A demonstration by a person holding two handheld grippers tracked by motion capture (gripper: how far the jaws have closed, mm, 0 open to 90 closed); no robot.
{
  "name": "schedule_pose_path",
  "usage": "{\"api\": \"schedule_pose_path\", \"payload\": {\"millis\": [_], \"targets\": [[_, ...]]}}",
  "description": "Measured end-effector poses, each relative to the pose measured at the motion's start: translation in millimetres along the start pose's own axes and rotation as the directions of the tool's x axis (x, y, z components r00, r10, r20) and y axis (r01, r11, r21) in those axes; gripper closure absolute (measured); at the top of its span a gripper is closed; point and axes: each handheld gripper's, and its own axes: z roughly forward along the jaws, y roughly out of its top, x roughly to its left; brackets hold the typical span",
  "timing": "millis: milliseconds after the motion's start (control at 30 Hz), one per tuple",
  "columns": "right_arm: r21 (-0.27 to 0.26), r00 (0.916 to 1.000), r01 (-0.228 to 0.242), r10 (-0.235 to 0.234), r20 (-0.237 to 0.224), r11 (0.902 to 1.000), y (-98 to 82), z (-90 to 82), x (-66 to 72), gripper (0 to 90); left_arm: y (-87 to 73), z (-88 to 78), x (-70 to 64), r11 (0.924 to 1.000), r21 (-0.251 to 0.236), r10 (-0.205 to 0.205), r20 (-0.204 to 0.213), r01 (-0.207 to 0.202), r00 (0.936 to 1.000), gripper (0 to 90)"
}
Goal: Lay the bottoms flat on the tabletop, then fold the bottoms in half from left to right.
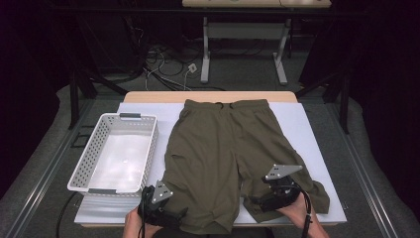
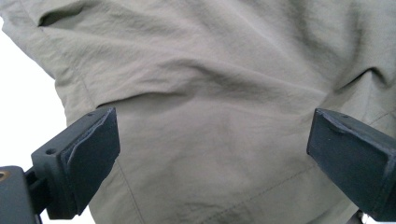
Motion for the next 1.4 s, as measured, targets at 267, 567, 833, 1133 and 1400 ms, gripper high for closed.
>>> {"api": "schedule_pose_path", "payload": {"millis": [267,567,833,1133,1400], "targets": [[0.024,0.9979,0.045,-0.046,0.044,0.9987,27.8,2.1,-7.6,14.4,-8.2,-2.1,0.8,0.9998,0.012,-0.019,-0.022,0.019,0.9996,3.3],[-0.072,0.9978,0.006,-0.001,0.066,0.9974,31.5,13.2,-22.3,14.2,-16.8,-6.2,3.0,0.999,0.024,-0.036,-0.043,0.037,0.9984,4.8],[-0.083,0.9965,-0.004,0.011,0.083,0.9966,27.5,8.4,-24.9,14.5,-18.0,-3.3,2.0,0.9984,0.039,-0.04,-0.044,0.042,0.9983,5.1],[-0.079,0.9964,0.003,0.004,0.085,0.9969,25.9,6.6,-26.3,14.5,-18.8,-7.7,5.3,0.9961,0.032,-0.08,-0.067,0.083,0.9945,10.6],[-0.08,0.9961,0.01,-0.003,0.088,0.9968,27.2,8.5,-25.8,14.5,-24.6,-5.6,9.8,0.9893,0.098,-0.103,-0.06,0.108,0.9929,18.9]]}}
